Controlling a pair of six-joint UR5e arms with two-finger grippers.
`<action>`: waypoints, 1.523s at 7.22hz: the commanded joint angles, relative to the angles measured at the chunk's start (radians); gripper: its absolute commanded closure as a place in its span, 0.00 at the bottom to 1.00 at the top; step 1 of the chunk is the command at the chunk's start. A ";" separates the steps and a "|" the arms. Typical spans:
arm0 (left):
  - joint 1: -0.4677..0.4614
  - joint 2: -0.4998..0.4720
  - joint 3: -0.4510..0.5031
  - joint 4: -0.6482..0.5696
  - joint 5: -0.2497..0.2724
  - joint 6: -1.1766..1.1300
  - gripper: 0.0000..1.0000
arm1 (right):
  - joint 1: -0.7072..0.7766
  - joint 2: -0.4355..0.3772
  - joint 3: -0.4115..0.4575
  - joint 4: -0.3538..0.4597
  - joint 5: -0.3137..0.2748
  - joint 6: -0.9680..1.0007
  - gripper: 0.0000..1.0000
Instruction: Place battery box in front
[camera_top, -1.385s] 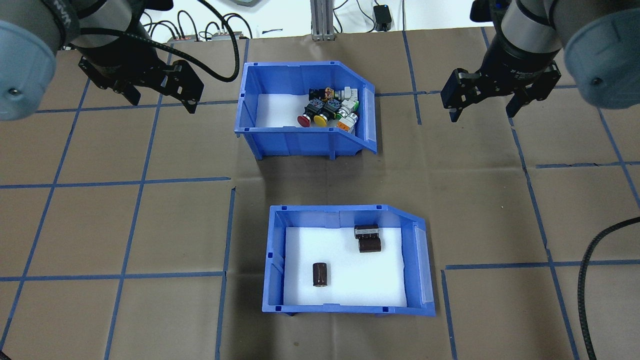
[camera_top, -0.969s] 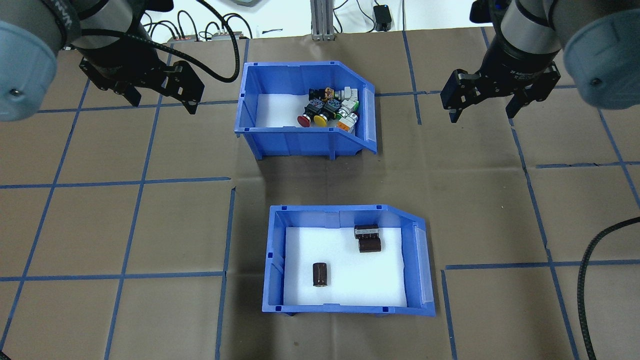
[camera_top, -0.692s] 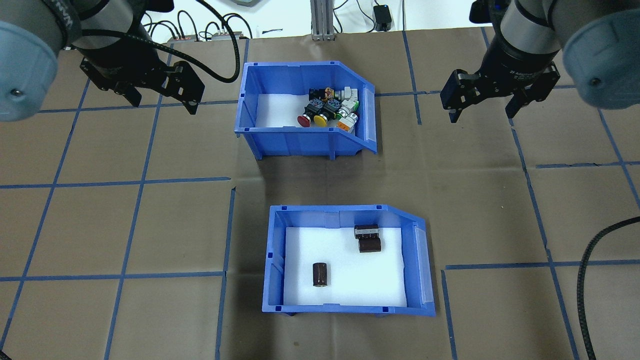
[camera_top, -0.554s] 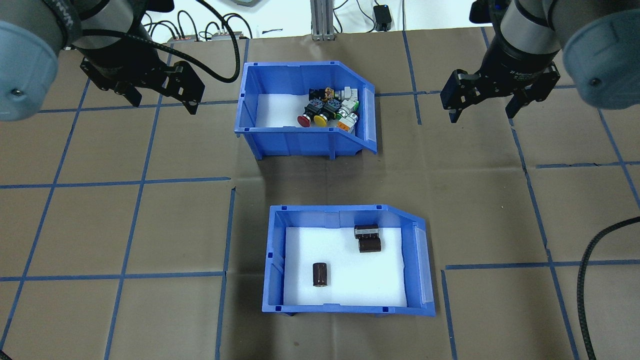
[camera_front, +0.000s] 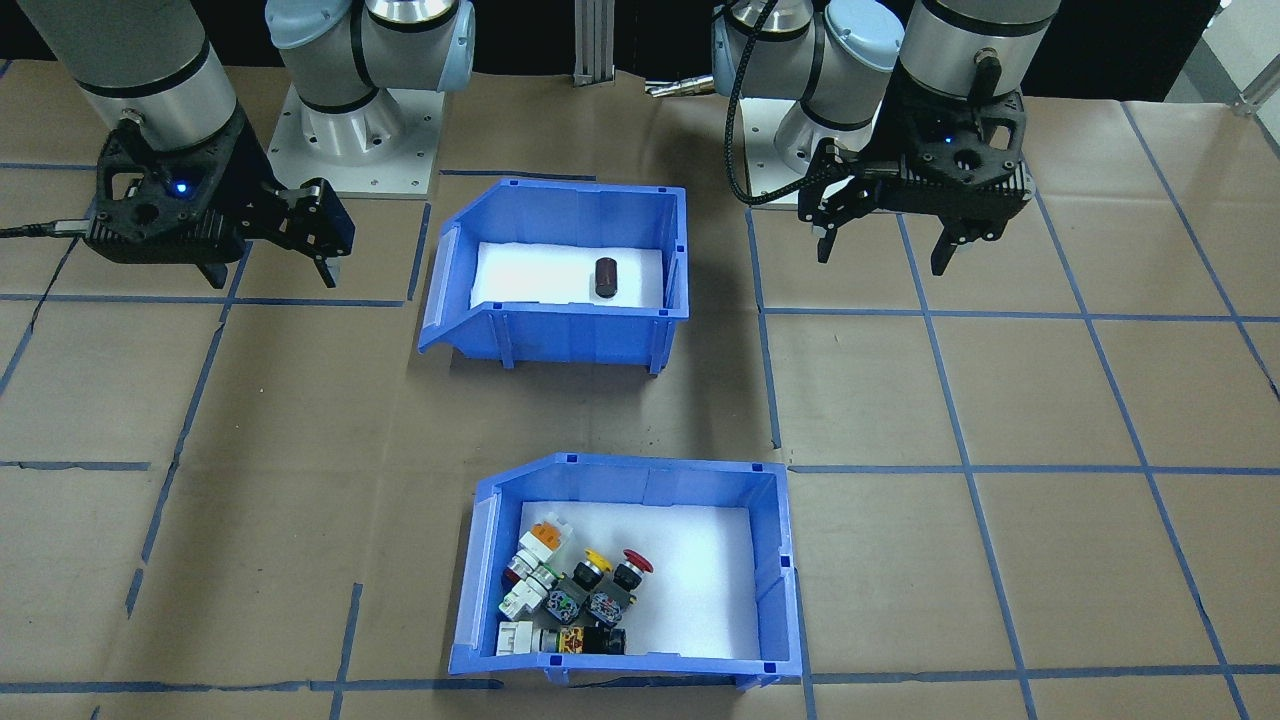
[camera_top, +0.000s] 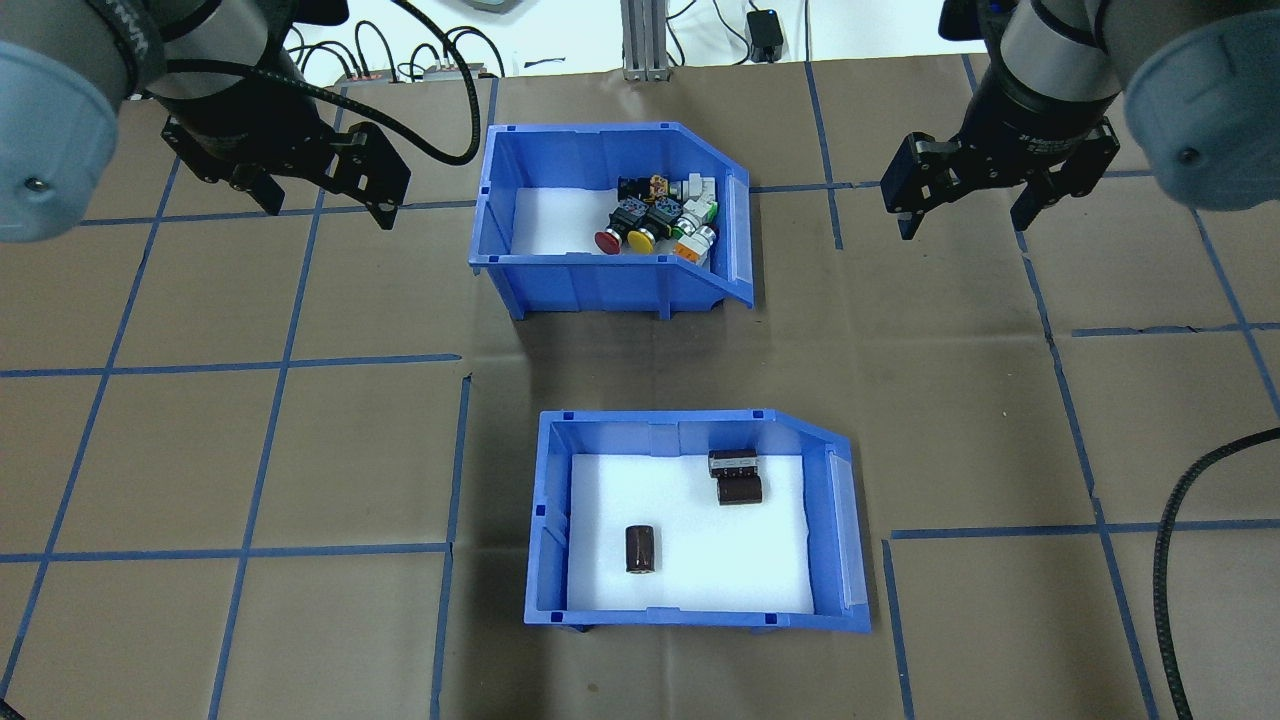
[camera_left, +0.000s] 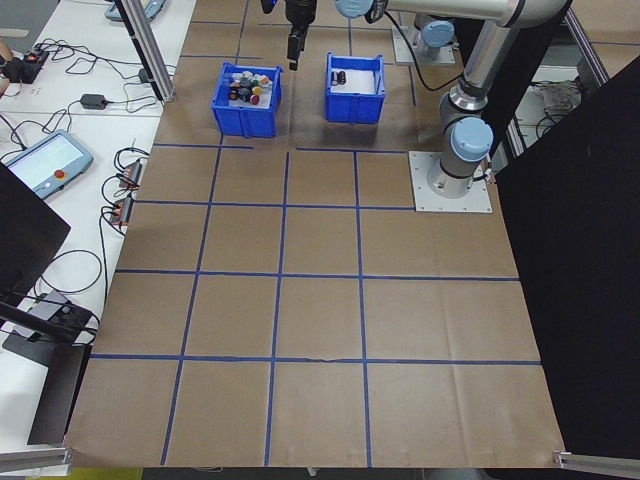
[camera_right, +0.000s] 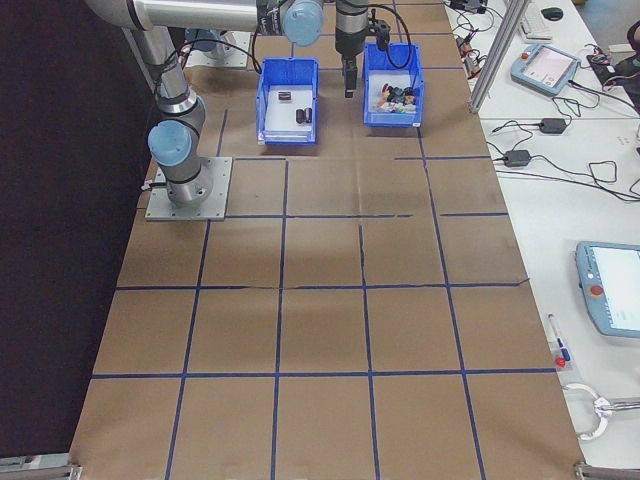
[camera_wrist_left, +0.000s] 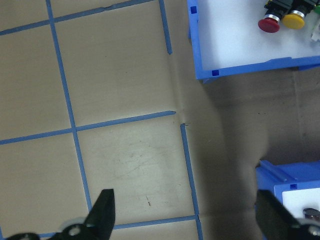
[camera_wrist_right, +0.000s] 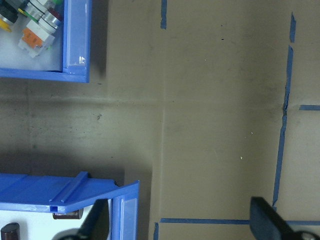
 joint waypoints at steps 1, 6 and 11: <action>-0.001 0.005 -0.002 -0.006 -0.001 -0.004 0.01 | 0.001 0.062 -0.070 -0.002 -0.002 0.001 0.00; -0.016 0.150 -0.228 0.005 0.000 -0.353 0.01 | 0.131 0.302 -0.326 0.022 -0.014 -0.024 0.00; -0.290 0.218 -0.397 0.003 -0.016 -1.312 0.01 | 0.439 0.391 -0.342 0.015 -0.022 -0.308 0.00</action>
